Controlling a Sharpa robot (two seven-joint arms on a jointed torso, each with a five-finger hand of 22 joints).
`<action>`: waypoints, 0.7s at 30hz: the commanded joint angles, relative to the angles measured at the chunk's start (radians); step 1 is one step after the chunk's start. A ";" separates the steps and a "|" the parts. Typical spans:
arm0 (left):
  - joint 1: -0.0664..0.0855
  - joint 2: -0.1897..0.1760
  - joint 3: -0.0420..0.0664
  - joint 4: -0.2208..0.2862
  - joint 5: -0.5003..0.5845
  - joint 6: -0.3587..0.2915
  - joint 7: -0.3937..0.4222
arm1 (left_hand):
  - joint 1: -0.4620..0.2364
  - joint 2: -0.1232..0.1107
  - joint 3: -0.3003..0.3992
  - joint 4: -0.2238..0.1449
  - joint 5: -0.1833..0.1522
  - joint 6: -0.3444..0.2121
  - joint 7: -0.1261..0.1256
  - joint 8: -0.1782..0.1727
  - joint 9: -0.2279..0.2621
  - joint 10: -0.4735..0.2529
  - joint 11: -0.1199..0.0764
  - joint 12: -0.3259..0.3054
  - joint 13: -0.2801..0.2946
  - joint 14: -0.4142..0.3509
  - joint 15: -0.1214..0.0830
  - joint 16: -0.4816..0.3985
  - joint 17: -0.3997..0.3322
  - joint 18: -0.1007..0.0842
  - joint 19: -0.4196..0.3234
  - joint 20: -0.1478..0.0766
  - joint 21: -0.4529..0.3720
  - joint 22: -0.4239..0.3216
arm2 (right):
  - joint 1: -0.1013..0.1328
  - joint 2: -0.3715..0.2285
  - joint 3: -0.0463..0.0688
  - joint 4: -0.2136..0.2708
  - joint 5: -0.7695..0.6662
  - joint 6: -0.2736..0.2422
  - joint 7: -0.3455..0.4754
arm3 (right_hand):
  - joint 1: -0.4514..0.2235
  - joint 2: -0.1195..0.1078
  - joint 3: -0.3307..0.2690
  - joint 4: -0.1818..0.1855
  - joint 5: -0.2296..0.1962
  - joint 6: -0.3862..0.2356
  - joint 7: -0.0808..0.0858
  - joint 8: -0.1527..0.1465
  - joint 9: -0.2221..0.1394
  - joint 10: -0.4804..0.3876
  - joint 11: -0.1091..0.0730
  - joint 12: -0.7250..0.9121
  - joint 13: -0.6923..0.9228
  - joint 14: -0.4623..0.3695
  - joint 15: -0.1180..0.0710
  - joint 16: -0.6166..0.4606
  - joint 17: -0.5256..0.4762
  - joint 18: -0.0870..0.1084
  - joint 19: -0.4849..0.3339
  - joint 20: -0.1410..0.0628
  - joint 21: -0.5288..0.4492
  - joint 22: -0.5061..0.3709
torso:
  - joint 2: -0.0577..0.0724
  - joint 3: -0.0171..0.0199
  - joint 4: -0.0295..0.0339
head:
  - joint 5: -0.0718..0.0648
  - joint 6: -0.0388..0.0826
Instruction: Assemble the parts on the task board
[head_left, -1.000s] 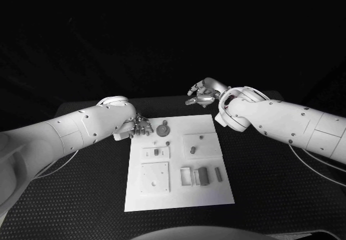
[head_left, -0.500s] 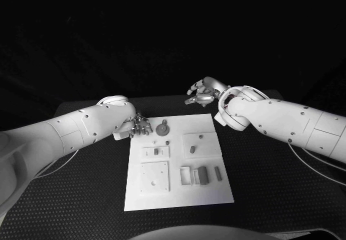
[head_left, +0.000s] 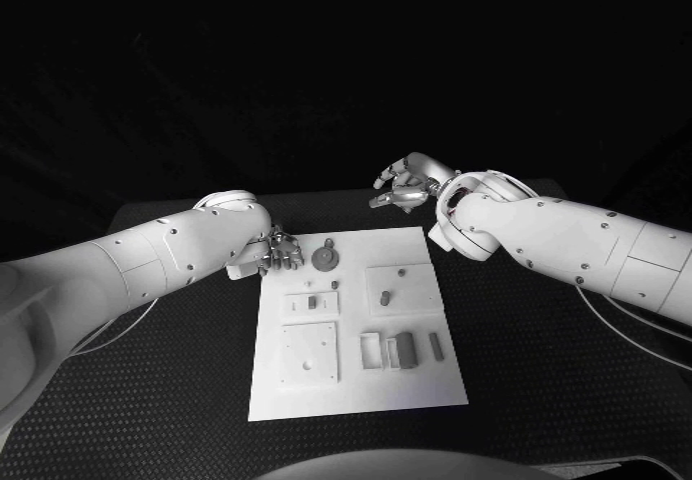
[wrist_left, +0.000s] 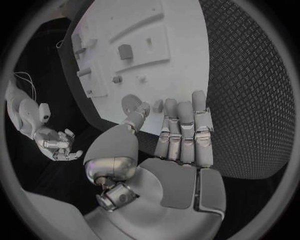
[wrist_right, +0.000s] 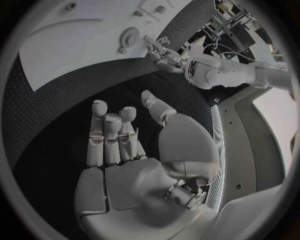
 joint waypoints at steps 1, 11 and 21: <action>0.000 0.004 0.000 -0.003 0.013 0.002 0.015 | 0.011 0.001 0.006 -0.005 -0.001 0.007 -0.001 0.003 0.001 0.004 -0.007 0.004 -0.001 0.002 -0.006 0.006 -0.002 -0.007 0.006 -0.003 0.006 0.002 | 0.000 0.001 0.001 0.001 -0.004 0.006 0.004 | -0.007 0.005 0.004 0.004 0.006 -0.001 0.005 0.004 -0.001 -0.002 0.007 0.005 -0.002 -0.002 0.001 0.004 -0.001 0.016 0.000 0.003 -0.003 0.012 | 0.000 0.0006 0.0001 | 0.000 0.000; 0.000 0.006 0.000 -0.001 0.031 -0.001 0.016 | 0.014 0.028 0.006 -0.009 -0.001 0.007 -0.002 0.007 0.000 0.008 -0.007 0.005 -0.003 0.004 -0.007 0.009 -0.005 -0.008 0.009 -0.004 0.007 0.005 | 0.000 0.003 0.001 0.001 -0.004 0.014 0.001 | -0.007 0.005 0.004 0.004 0.006 -0.001 0.005 0.004 -0.001 -0.002 0.007 0.006 -0.002 -0.002 0.001 0.004 -0.001 0.016 0.000 0.003 -0.003 0.012 | 0.000 0.0009 -0.0010 | 0.000 0.001; 0.000 0.013 0.000 -0.013 0.031 0.003 0.012 | 0.019 0.052 0.006 -0.018 -0.001 0.005 -0.002 0.010 -0.001 0.009 -0.007 0.005 -0.005 0.005 -0.008 0.011 -0.009 -0.010 0.009 -0.006 0.006 0.006 | 0.000 0.002 0.001 0.000 -0.004 0.015 0.000 | -0.008 0.005 0.004 0.004 0.006 -0.001 0.005 0.004 -0.001 -0.002 0.007 0.006 -0.002 -0.003 0.001 0.005 -0.001 0.016 0.001 0.003 -0.003 0.012 | 0.000 0.0000 0.0005 | -0.002 0.001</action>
